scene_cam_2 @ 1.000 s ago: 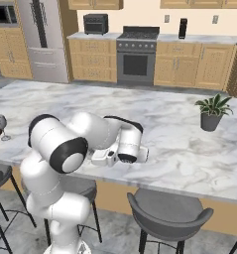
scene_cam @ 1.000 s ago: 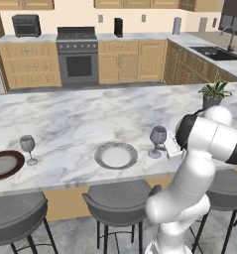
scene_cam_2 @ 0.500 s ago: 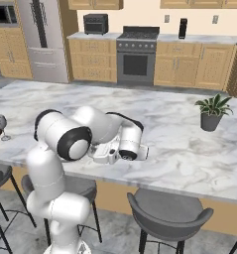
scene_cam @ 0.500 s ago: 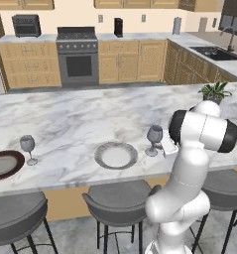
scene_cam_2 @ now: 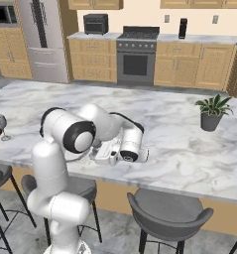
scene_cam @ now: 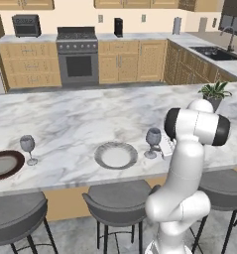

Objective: Retrieve the wine glasses from the counter and place one next to each plate.

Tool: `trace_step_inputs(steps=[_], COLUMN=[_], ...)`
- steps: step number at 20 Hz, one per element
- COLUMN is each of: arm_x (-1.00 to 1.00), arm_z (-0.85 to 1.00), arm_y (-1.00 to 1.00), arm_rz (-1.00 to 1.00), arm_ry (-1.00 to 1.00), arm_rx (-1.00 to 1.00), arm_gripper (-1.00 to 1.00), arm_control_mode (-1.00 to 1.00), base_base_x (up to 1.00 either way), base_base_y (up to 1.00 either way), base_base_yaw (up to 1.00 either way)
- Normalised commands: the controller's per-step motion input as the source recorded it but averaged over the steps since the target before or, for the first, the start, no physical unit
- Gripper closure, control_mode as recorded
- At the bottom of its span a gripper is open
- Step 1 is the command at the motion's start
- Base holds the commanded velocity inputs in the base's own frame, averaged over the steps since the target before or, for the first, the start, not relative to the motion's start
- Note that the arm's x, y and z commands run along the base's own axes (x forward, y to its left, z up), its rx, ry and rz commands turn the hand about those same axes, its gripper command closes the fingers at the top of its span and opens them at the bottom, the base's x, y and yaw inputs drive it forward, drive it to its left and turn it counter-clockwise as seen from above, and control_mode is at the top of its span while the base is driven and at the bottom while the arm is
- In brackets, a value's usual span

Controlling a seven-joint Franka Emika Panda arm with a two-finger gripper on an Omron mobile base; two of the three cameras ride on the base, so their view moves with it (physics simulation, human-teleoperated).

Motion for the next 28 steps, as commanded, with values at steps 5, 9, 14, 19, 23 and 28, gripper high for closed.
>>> trace_step_inputs(steps=[5, 9, 14, 19, 23, 28], arm_x=[0.18, 0.26, 0.31, 0.27, 0.24, 0.14], arm_z=[-0.09, -0.01, 0.00, -0.07, -0.20, -0.23], arm_y=[0.00, 0.00, 0.00, 0.00, 0.00, 0.00], arm_rz=[0.00, 0.00, -0.01, 0.00, 0.00, 0.00], arm_ry=[0.00, 0.00, 0.00, 0.00, 0.00, 0.00], arm_rx=[0.00, 0.00, 0.00, 0.00, 0.00, 0.00], arm_gripper=[1.00, 1.00, 1.00, 1.00, 1.00, 1.00], arm_control_mode=[-1.00, -1.00, -1.00, -1.00, -1.00, -1.00], base_base_x=[0.00, 0.00, 0.00, 0.00, 0.00, 0.00], base_base_y=[0.00, 0.00, 0.00, 0.00, 0.00, 0.00], base_base_yaw=[0.00, 0.00, 0.00, 0.00, 0.00, 0.00])
